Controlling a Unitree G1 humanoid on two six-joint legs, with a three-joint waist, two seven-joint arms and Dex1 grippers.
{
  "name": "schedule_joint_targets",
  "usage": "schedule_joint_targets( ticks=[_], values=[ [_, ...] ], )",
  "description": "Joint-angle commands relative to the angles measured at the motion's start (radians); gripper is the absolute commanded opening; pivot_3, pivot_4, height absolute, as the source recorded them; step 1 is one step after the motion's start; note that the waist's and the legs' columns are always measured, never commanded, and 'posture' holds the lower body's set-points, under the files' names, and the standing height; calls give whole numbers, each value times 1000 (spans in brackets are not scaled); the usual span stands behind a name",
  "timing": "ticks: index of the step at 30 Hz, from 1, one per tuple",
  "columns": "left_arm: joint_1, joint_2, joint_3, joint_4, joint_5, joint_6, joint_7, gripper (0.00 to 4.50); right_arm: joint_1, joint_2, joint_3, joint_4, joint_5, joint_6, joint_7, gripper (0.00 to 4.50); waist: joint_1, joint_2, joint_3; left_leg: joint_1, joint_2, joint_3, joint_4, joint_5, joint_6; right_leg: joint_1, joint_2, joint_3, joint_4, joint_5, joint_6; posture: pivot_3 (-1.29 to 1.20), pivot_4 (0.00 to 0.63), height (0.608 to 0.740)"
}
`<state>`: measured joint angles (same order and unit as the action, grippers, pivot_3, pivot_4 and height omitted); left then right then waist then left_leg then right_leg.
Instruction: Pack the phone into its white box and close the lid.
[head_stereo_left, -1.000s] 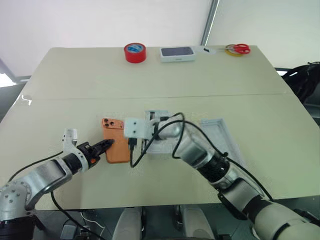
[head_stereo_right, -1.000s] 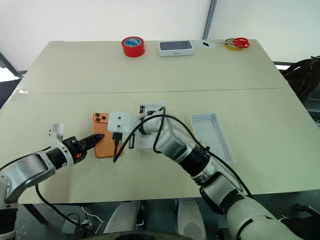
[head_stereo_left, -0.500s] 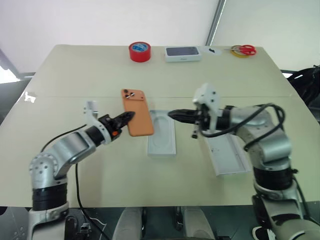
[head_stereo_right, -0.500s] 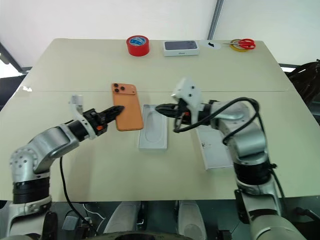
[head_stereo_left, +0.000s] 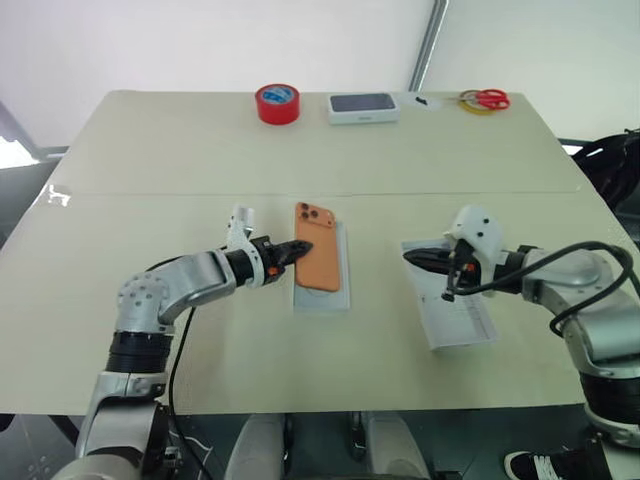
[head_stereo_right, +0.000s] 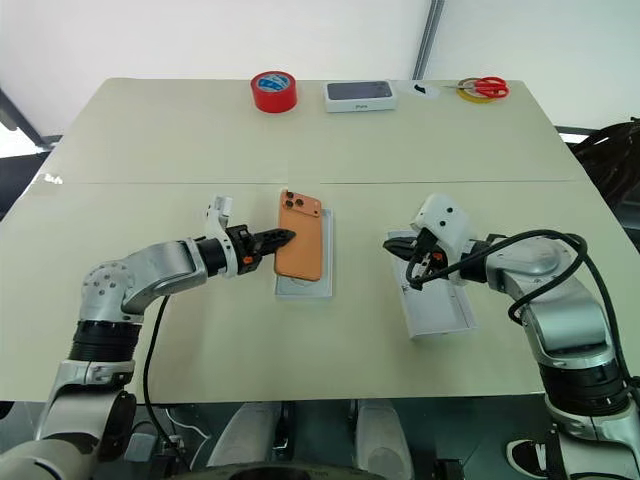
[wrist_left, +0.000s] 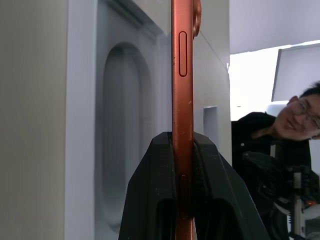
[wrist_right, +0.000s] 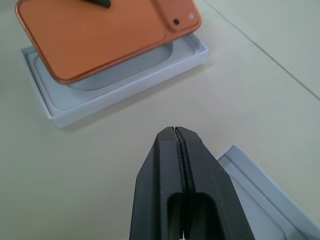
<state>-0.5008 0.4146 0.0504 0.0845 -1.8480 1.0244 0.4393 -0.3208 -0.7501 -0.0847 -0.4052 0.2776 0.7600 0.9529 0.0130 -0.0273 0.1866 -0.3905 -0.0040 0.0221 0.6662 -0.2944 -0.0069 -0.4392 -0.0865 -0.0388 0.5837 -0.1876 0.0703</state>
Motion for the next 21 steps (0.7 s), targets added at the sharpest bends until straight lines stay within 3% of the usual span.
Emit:
schedule_joint_targets(
  ticks=[1,14,21],
  values=[
    [-20,-5,0,-21,24,16,-26,25,-1,-18,-23,-7,22,-23,-14,0,0,0,0,0,0,0,0,0,0,0,0,0,0,0,0,0,150,740],
    [-12,-62,5,-40,73,27,-16,25,-27,-19,40,28,29,-64,-38,0,1,0,0,0,0,0,1,0,0,1,-1,0,0,1,1,0,150,740],
    [2,-45,15,-71,45,38,-7,3339,-37,-14,63,29,35,-66,-51,0,1,0,0,0,0,0,1,0,0,1,-1,0,0,2,3,0,150,740]
  ],
)
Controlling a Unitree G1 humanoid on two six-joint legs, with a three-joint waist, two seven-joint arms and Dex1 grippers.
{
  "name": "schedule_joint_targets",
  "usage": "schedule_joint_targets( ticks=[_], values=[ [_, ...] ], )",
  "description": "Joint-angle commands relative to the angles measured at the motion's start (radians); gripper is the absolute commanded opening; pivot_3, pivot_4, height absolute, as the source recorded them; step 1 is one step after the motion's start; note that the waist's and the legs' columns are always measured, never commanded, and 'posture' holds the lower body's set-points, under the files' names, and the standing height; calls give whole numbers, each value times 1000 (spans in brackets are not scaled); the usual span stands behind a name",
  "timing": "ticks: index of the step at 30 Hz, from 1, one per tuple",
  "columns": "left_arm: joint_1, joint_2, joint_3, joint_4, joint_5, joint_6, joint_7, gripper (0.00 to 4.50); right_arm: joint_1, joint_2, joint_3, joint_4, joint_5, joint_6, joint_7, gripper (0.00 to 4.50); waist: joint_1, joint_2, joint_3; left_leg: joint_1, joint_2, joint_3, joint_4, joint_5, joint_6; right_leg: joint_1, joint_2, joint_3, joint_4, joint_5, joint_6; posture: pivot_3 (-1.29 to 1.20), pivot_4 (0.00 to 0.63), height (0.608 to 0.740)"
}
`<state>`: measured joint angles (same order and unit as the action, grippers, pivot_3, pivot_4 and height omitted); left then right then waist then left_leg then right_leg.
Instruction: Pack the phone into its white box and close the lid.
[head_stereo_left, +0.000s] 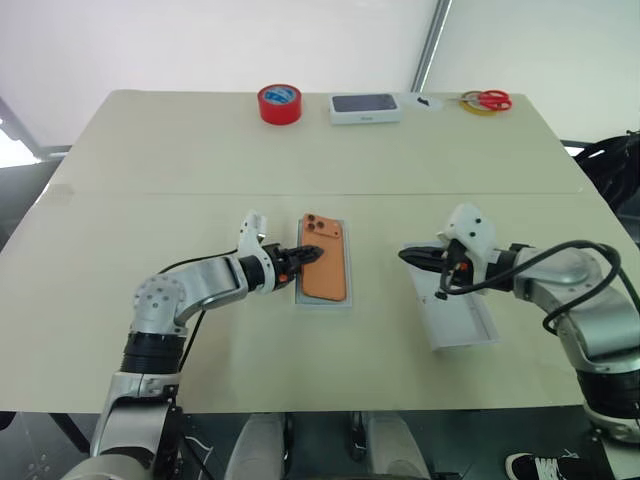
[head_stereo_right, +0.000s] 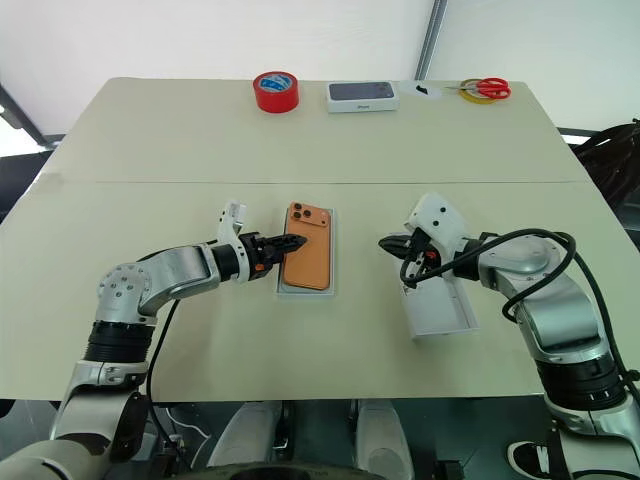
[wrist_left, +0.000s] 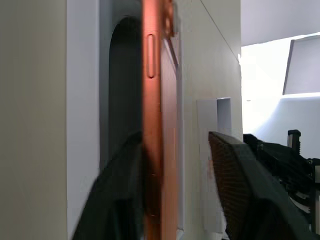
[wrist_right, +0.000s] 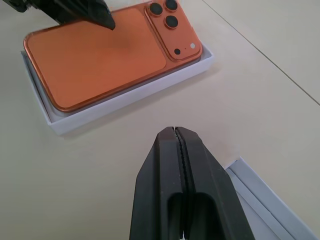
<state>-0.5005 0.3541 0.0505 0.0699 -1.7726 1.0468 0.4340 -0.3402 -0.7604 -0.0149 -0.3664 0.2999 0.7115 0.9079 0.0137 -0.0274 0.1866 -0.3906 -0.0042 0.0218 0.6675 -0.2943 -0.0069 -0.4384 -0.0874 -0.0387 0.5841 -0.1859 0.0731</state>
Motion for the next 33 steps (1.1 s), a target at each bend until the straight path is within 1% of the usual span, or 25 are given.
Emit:
schedule_joint_targets(
  ticks=[1,2,3,7,11,13,15,17,18,19,20,23,25,28,31,33],
  values=[
    [7,24,17,-66,-44,18,2,3841,-18,-4,-4,-9,12,-19,-8,0,0,0,0,0,0,0,0,0,0,0,0,0,0,0,0,0,150,740],
    [14,37,22,-79,-63,20,7,4331,-18,-5,0,-9,10,-21,-9,0,0,0,0,0,0,0,0,0,0,0,0,0,0,0,0,0,150,740],
    [20,51,26,-92,-80,22,9,4475,-19,-6,4,-9,7,-24,-11,0,-1,0,0,0,0,0,0,0,0,0,0,0,0,0,0,0,150,740],
    [36,123,53,-152,-150,5,7,4475,-26,-4,20,-12,2,-26,-17,0,-2,0,0,1,1,0,0,0,0,0,0,1,1,0,0,0,150,740],
    [58,209,99,-201,-199,-19,-12,4475,-64,-6,77,6,-38,-21,-39,0,-1,0,0,1,1,0,1,1,-1,0,0,1,2,-1,-3,0,150,740],
    [79,271,112,-216,-173,-17,-18,4475,-114,8,123,23,-69,9,-71,0,-4,0,0,1,1,0,1,1,-1,0,0,1,2,-1,-3,0,150,740],
    [95,331,106,-227,-99,2,-40,4475,-155,25,162,35,-92,37,-97,0,-4,0,0,2,1,1,1,1,-1,0,0,2,3,-1,-3,0,150,740],
    [104,401,70,-261,70,23,-95,3956,-199,43,225,58,-141,52,-125,0,-3,0,0,2,0,1,1,1,-1,0,1,1,3,-2,-3,0,150,740],
    [105,420,54,-273,132,28,-120,3673,-215,51,252,68,-162,58,-135,0,-3,0,0,2,0,1,1,1,-2,0,2,1,3,-2,-3,0,150,740],
    [105,429,45,-280,174,30,-142,3262,-225,55,268,74,-174,61,-139,0,0,0,0,2,0,1,1,1,-2,0,2,1,3,-2,-3,0,150,740],
    [103,430,39,-283,201,31,-158,2703,-233,60,281,81,-183,65,-144,0,2,0,0,2,0,1,1,1,-2,0,2,1,3,-2,-4,0,150,740],
    [82,436,-30,-319,371,36,-229,1081,-262,97,334,108,-214,100,-167,0,2,0,0,0,0,1,1,1,-2,0,1,0,2,-2,-3,0,150,740],
    [69,418,-75,-333,468,32,-265,42,-279,126,367,116,-229,127,-179,0,-1,0,0,0,-1,2,1,1,-2,0,1,1,2,-1,-3,0,150,740],
    [53,373,-117,-342,559,36,-306,42,-300,169,411,135,-266,159,-211,0,-2,0,0,0,0,1,1,1,-2,0,2,1,2,-1,-3,0,150,740],
    [43,310,-122,-334,612,47,-318,42,-299,177,449,143,-307,141,-224,0,-2,0,0,0,0,1,1,1,-2,-1,2,1,2,0,0,0,150,740],
    [30,271,-162,-330,673,61,-337,42,-301,198,458,152,-313,143,-233,0,-2,0,0,0,0,1,1,1,-2,-1,2,1,2,0,0,0,150,740]
  ],
)
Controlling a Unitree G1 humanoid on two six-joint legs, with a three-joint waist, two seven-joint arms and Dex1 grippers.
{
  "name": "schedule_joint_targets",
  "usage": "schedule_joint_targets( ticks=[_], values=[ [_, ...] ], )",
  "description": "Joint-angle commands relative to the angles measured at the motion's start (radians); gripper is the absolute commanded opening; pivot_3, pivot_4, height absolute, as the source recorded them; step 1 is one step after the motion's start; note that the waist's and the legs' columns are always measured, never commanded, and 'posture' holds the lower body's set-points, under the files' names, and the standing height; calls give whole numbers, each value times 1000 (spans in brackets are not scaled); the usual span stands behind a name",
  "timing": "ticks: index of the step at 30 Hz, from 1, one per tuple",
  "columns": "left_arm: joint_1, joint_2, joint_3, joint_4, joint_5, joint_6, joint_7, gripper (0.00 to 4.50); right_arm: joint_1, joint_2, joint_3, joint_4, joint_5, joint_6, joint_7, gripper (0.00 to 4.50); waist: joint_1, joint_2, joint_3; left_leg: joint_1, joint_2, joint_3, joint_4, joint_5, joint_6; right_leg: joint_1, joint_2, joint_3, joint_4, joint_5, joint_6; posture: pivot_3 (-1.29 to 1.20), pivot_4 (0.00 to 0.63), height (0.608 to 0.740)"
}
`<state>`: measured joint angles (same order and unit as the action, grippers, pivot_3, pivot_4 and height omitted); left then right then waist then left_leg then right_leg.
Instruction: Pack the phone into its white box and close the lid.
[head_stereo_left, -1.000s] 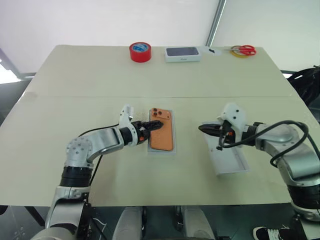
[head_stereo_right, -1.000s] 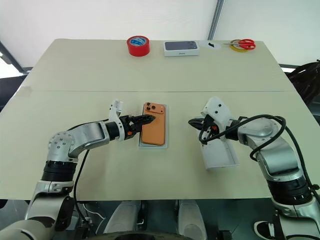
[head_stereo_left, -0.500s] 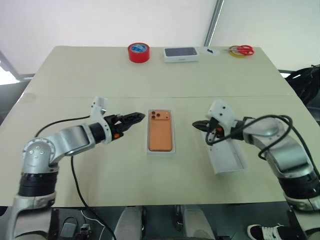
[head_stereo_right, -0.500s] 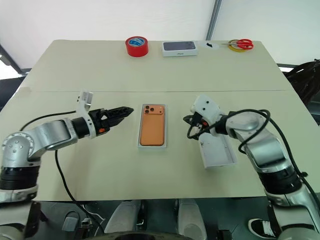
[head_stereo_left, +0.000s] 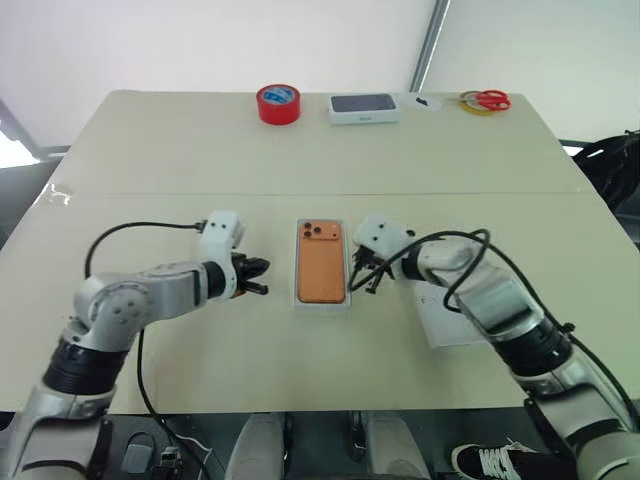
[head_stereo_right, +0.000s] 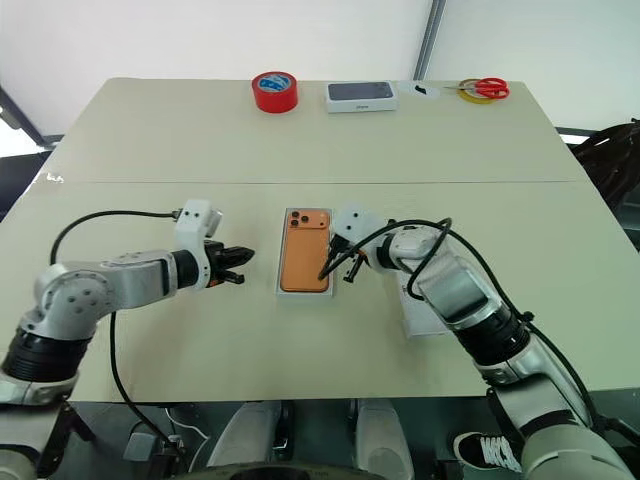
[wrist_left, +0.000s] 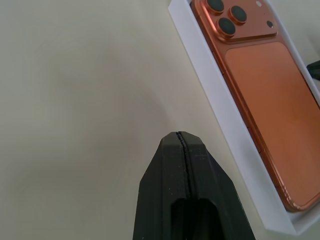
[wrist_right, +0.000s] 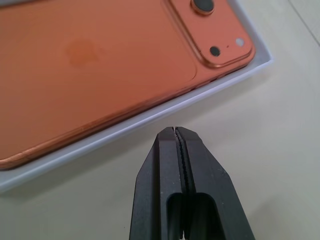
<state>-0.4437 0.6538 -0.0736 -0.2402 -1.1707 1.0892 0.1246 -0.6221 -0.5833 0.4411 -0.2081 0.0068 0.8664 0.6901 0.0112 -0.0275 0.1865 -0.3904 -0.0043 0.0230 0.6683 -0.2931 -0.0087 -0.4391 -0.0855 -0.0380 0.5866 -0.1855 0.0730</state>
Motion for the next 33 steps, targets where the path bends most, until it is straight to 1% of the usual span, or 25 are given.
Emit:
schedule_joint_targets(
  ticks=[1,6,10,16,20,25,29,33],
  values=[
    [-34,-45,-55,-16,99,24,-38,42,-20,32,3,-2,-21,-9,-17,0,1,0,0,0,0,0,0,0,0,0,0,0,0,0,0,0,150,740],
    [-66,-120,-83,-1,177,60,-107,42,-24,53,5,0,-31,-5,-12,0,0,0,0,0,0,0,0,0,0,0,0,0,1,0,0,0,150,740],
    [-89,-176,-92,7,220,93,-156,42,-9,40,4,-22,-35,3,0,0,1,0,0,1,0,0,1,0,0,0,0,0,5,0,1,0,150,740],
    [-131,-262,-132,16,262,157,-247,42,41,-37,-21,-106,-22,35,37,0,3,0,0,-1,0,-1,8,-2,3,1,-1,0,8,0,1,0,150,740],
    [-183,-346,-195,59,315,174,-310,42,105,-118,-61,-193,-2,75,68,0,6,0,0,-1,-1,-1,15,-4,7,3,-2,0,8,-1,0,0,150,740],
    [-232,-438,-249,113,384,176,-374,42,197,-218,-125,-300,18,123,96,0,3,0,0,0,-1,-1,16,-4,8,5,-3,0,7,-2,0,0,150,740],
    [-256,-492,-279,147,426,170,-427,42,273,-282,-185,-380,34,164,108,0,3,0,0,-1,-1,-2,16,-4,8,5,-2,0,8,-2,0,0,150,740],
    [-269,-524,-301,176,468,167,-472,42,329,-315,-235,-416,42,195,99,0,3,0,0,0,0,-2,16,-4,8,5,-2,0,8,-2,0,0,150,740]
  ],
)
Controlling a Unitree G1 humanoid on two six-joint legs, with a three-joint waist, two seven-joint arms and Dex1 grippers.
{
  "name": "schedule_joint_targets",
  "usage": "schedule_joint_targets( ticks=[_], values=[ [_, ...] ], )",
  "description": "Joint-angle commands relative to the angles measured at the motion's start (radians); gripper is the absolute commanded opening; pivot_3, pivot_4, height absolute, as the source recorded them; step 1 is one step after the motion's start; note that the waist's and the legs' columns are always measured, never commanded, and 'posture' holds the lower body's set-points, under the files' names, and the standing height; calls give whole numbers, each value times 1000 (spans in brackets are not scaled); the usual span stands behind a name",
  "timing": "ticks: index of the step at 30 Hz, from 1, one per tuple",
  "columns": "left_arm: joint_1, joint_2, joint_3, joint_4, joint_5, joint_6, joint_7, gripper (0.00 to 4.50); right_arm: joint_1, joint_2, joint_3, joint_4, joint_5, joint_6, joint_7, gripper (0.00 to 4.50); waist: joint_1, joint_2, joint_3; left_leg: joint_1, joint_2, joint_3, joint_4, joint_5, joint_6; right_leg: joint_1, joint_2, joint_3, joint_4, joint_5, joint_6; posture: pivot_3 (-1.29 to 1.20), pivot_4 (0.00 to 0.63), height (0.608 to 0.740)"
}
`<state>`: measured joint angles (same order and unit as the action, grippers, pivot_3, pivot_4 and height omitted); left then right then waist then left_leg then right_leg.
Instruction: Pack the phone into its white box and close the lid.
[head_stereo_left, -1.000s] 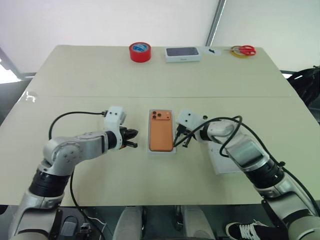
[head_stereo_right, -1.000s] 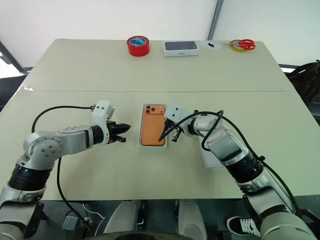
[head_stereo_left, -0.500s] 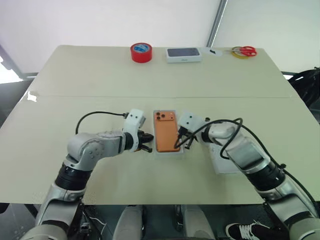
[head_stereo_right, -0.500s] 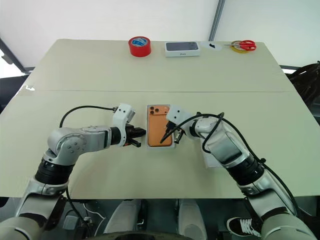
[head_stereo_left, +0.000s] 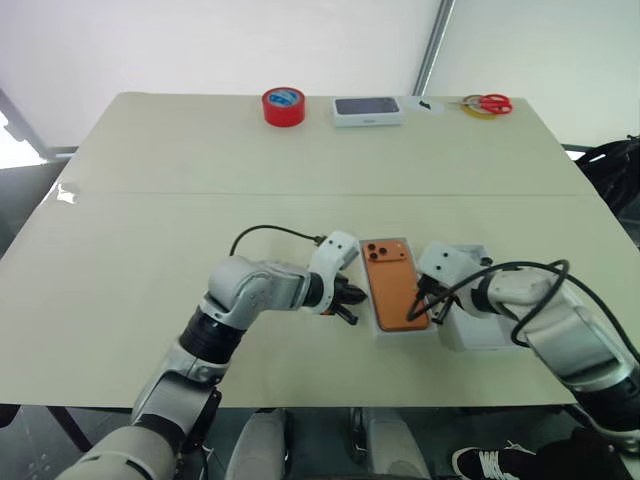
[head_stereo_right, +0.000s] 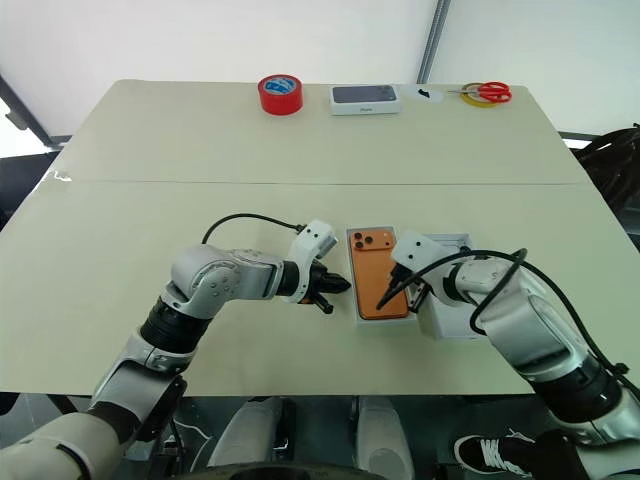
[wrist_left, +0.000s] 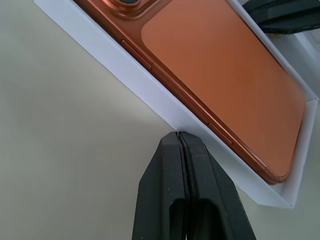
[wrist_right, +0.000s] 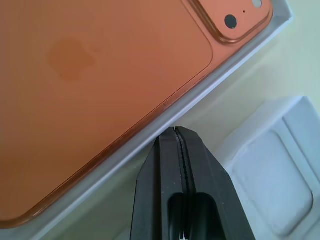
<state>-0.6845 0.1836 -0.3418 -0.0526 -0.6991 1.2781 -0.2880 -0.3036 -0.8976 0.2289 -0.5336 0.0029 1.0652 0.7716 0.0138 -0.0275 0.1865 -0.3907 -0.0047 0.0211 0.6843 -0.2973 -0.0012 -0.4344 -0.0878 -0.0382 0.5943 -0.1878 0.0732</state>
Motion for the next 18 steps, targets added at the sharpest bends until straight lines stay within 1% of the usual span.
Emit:
schedule_joint_targets(
  ticks=[1,8,18],
  values=[
    [-30,-60,-34,-5,7,-23,-68,42,20,-4,-31,-93,47,0,14,0,0,0,0,0,0,0,0,0,0,0,0,0,0,0,0,0,150,740],
    [-34,-79,-20,28,71,-27,-114,42,58,-22,-64,-105,56,13,6,0,1,0,0,0,0,0,0,0,0,0,0,0,0,0,0,0,150,740],
    [-25,-72,34,-8,89,5,-131,42,50,-28,-33,-20,25,-53,-14,0,0,0,0,0,1,0,0,0,0,0,0,0,0,0,0,0,150,740]
  ],
)
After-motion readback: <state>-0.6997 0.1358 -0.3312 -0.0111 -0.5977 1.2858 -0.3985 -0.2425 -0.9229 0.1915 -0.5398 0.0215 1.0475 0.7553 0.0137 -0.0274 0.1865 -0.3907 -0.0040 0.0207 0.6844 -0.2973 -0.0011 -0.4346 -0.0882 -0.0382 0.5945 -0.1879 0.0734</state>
